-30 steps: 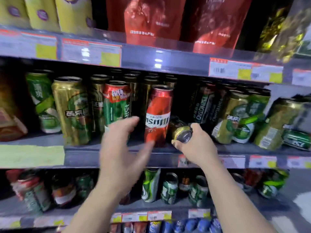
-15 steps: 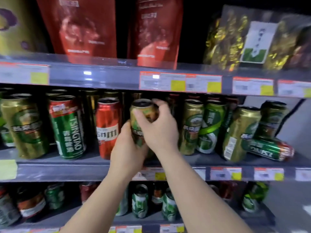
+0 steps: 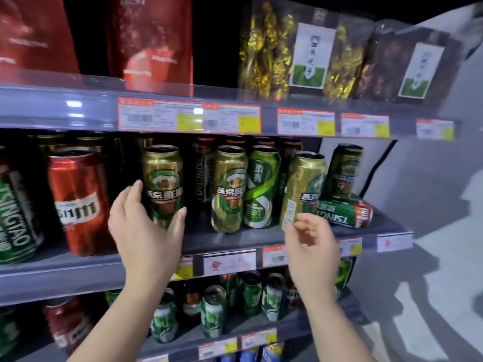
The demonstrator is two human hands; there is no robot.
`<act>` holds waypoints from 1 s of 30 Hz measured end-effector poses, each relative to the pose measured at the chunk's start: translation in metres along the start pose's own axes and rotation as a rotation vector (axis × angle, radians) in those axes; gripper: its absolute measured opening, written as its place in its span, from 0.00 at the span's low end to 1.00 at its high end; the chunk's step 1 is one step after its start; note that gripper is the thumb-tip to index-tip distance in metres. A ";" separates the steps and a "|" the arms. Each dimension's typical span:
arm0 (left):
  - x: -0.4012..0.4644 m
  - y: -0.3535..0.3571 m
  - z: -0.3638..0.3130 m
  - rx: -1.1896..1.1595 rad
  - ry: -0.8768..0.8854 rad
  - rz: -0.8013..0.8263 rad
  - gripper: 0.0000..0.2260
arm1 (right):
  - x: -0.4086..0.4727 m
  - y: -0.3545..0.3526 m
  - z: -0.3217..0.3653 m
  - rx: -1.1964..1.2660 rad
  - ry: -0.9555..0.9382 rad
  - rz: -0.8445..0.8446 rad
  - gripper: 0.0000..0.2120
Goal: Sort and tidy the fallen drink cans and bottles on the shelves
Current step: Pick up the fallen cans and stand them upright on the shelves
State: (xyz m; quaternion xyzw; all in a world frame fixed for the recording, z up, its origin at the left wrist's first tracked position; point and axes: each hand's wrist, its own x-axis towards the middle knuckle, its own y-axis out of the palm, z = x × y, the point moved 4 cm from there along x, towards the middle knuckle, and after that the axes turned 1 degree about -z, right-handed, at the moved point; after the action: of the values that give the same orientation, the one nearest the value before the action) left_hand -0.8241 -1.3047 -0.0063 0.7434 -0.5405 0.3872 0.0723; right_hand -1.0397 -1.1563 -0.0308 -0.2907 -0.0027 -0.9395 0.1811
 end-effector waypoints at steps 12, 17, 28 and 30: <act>-0.076 0.107 -0.126 -0.264 0.104 0.550 0.20 | 0.101 -0.097 -0.057 -0.711 0.129 0.007 0.45; -0.084 0.138 -0.133 -0.012 0.133 0.580 0.21 | 0.135 -0.096 -0.089 -0.740 0.341 0.359 0.60; -0.079 0.154 -0.118 -0.056 0.097 0.559 0.18 | 0.139 -0.090 -0.061 -0.013 0.253 0.109 0.32; -0.078 0.156 -0.118 -0.067 0.089 0.559 0.16 | 0.144 -0.085 -0.046 0.141 0.218 0.019 0.34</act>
State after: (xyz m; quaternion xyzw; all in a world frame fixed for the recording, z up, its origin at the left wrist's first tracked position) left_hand -1.0254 -1.2476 -0.0240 0.5450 -0.7335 0.4060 0.0109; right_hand -1.2044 -1.1311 0.0181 -0.1734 -0.0465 -0.9612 0.2094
